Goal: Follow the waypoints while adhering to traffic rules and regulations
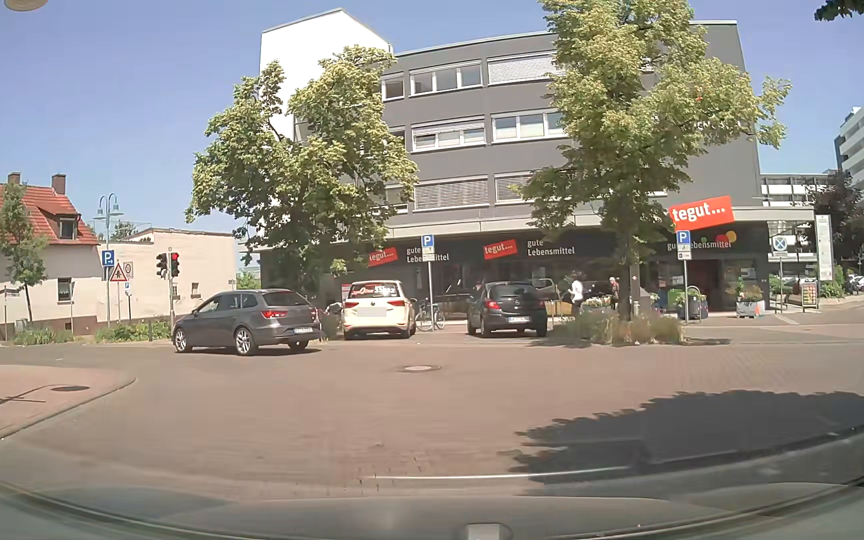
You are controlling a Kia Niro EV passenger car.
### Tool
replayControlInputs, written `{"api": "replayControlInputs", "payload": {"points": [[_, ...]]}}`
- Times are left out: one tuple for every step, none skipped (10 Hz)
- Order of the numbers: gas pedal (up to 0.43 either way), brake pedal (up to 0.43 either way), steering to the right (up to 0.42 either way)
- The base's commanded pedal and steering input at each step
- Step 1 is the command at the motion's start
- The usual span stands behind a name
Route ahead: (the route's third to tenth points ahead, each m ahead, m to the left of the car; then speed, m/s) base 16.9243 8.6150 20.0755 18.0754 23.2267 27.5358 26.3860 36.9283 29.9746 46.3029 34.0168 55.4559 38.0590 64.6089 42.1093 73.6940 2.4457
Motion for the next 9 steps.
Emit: {"api": "replayControlInputs", "payload": {"points": [[0.0, 0.11, 0.14], [0.0, 0.11, 0.14], [0.0, 0.11, 0.142], [0.0, 0.104, 0.144], [0.0, 0.098, 0.146], [0.0, 0.098, 0.145], [0.0, 0.091, 0.144], [0.0, 0.091, 0.145], [0.0, 0.085, 0.147]]}}
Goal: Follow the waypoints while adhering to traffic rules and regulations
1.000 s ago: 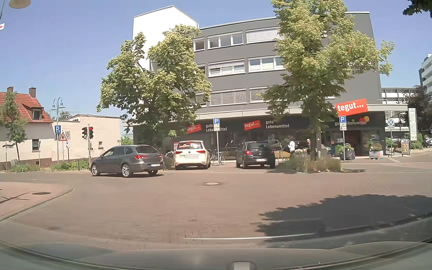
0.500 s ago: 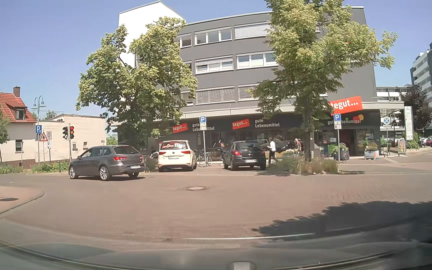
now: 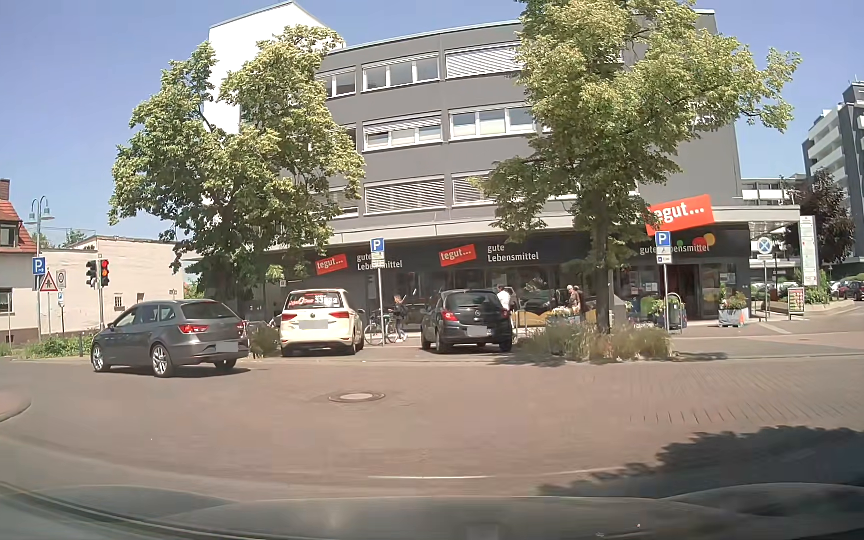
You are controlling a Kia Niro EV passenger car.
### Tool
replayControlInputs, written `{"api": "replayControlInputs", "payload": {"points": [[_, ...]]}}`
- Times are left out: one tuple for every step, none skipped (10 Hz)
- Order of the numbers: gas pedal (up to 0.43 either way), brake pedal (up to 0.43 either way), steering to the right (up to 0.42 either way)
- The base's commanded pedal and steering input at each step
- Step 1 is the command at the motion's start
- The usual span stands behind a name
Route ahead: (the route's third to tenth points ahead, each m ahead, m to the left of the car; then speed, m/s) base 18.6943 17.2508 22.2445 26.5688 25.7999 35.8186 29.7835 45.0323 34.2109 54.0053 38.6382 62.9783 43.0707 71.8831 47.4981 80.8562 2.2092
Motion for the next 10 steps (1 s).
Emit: {"api": "replayControlInputs", "payload": {"points": [[0.0, 0.091, 0.147], [0.0, 0.091, 0.146], [0.0, 0.091, 0.146], [0.0, 0.091, 0.145], [0.0, 0.085, 0.145], [0.0, 0.085, 0.145], [0.0, 0.073, 0.142], [0.0, 0.043, 0.138], [0.0, 0.006, 0.134], [0.0, 0.0, 0.132]]}}
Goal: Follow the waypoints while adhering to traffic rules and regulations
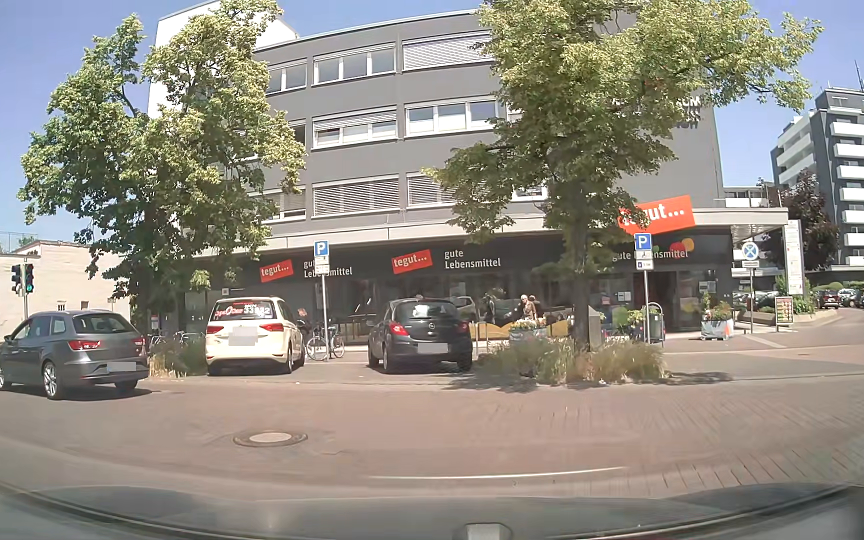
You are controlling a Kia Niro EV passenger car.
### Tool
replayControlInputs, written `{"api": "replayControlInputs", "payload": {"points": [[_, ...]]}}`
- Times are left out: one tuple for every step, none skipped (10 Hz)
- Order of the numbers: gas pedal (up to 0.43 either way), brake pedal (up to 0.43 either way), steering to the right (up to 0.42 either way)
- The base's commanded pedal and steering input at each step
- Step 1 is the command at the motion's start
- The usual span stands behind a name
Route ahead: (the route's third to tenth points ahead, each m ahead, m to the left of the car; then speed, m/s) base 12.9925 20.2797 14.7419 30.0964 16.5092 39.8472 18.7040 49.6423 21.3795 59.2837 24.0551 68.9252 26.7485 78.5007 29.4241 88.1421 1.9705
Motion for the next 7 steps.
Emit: {"api": "replayControlInputs", "payload": {"points": [[0.0, 0.0, 0.128], [0.0, 0.0, 0.124], [0.0, 0.0, 0.121], [0.0, 0.0, 0.117], [0.0, 0.024, 0.111], [0.0, 0.037, 0.099], [0.0, 0.037, 0.082]]}}
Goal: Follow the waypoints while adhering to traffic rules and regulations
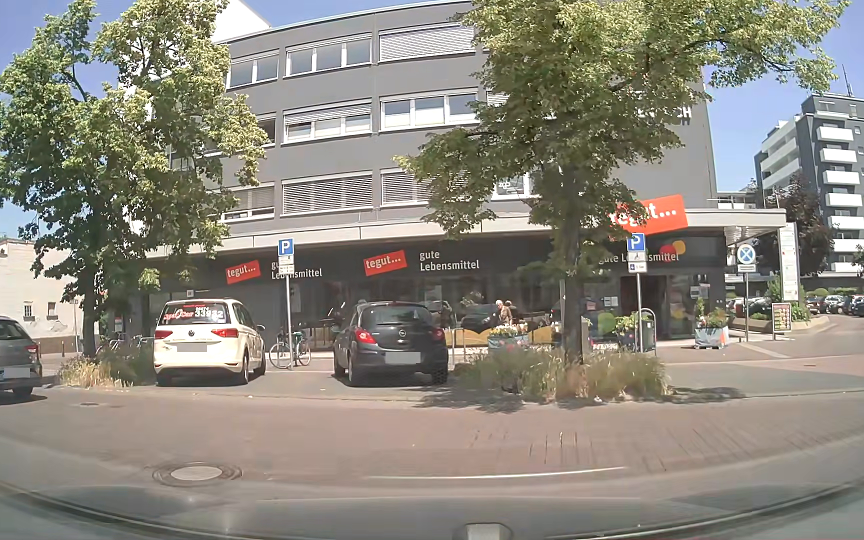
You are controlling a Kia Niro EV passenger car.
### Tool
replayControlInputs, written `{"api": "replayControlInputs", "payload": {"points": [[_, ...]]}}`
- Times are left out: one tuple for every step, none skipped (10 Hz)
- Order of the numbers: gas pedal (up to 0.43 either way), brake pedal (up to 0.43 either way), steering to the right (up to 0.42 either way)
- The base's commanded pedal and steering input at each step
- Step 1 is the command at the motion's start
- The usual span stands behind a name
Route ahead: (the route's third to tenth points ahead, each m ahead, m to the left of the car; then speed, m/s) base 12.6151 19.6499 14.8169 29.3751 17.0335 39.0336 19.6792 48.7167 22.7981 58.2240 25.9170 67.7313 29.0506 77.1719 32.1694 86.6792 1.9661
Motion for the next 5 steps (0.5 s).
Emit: {"api": "replayControlInputs", "payload": {"points": [[0.0, 0.03, 0.039], [0.0, 0.012, -0.024], [0.0, 0.0, -0.081], [0.0, 0.0, -0.149], [0.0, 0.0, -0.196]]}}
